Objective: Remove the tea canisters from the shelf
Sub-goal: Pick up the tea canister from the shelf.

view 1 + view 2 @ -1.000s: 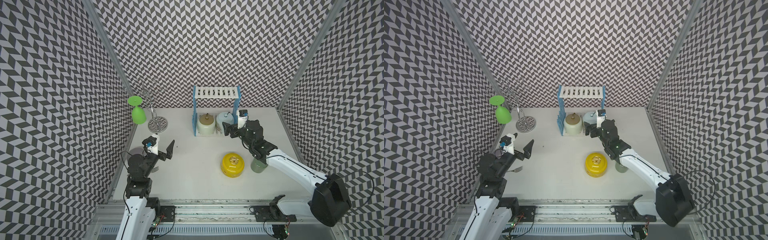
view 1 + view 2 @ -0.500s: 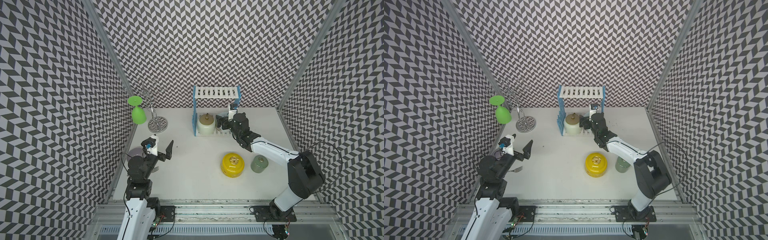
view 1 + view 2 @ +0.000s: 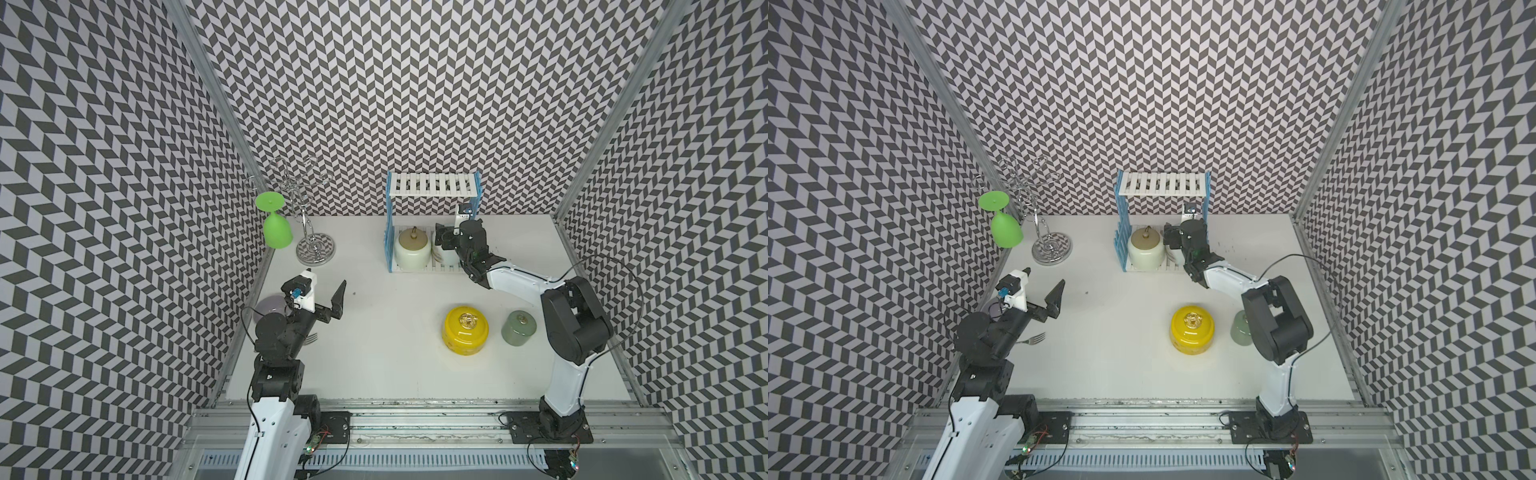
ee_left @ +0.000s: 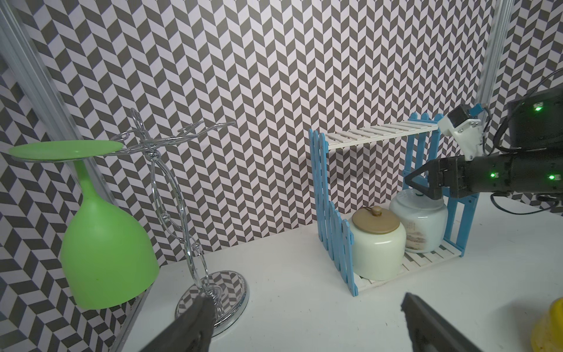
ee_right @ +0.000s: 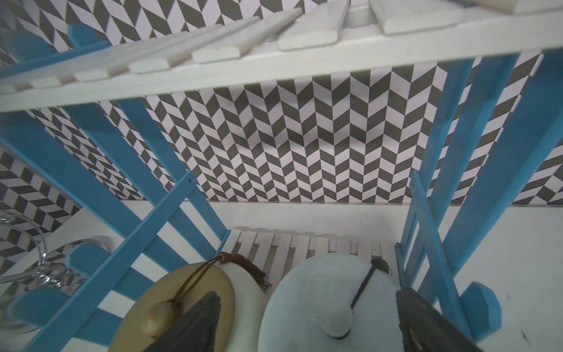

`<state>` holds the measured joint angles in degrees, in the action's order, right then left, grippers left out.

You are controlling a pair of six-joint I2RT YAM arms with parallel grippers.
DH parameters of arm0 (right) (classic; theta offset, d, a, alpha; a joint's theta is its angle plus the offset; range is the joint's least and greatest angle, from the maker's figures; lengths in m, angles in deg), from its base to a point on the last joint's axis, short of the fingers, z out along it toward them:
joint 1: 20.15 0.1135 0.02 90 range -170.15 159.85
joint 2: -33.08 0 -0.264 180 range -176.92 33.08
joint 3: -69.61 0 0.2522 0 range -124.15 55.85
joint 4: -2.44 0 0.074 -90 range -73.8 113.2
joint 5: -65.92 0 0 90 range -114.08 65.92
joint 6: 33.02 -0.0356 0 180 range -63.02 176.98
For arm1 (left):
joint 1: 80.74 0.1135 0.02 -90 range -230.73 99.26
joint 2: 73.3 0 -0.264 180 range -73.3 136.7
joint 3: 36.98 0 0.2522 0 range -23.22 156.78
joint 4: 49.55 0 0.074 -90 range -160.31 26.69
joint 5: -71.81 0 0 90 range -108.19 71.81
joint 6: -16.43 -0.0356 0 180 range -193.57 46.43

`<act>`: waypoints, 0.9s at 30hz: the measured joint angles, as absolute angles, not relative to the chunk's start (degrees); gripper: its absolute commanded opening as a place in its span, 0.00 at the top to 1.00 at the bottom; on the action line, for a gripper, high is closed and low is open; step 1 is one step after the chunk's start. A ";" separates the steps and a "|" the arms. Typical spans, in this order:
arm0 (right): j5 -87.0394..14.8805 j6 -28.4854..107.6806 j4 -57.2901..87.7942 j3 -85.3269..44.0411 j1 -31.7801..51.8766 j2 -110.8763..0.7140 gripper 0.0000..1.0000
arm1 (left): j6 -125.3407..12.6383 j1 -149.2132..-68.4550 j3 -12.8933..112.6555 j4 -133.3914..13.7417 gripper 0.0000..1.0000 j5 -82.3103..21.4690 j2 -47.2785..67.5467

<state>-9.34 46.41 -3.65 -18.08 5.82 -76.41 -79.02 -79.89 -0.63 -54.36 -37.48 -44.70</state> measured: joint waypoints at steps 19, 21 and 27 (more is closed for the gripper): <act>-9.51 46.61 -7.00 -23.77 4.66 -85.30 0.36 | -79.13 -79.57 -0.72 -53.90 0.00 -37.35 -44.37; -9.43 46.92 -7.81 -23.85 4.66 -85.74 0.40 | -79.11 -79.57 -0.72 -53.90 0.00 -37.33 -44.13; -9.40 48.03 -9.38 -24.49 4.25 -86.77 0.52 | -79.29 -79.57 -0.77 -53.74 0.00 -37.31 -43.97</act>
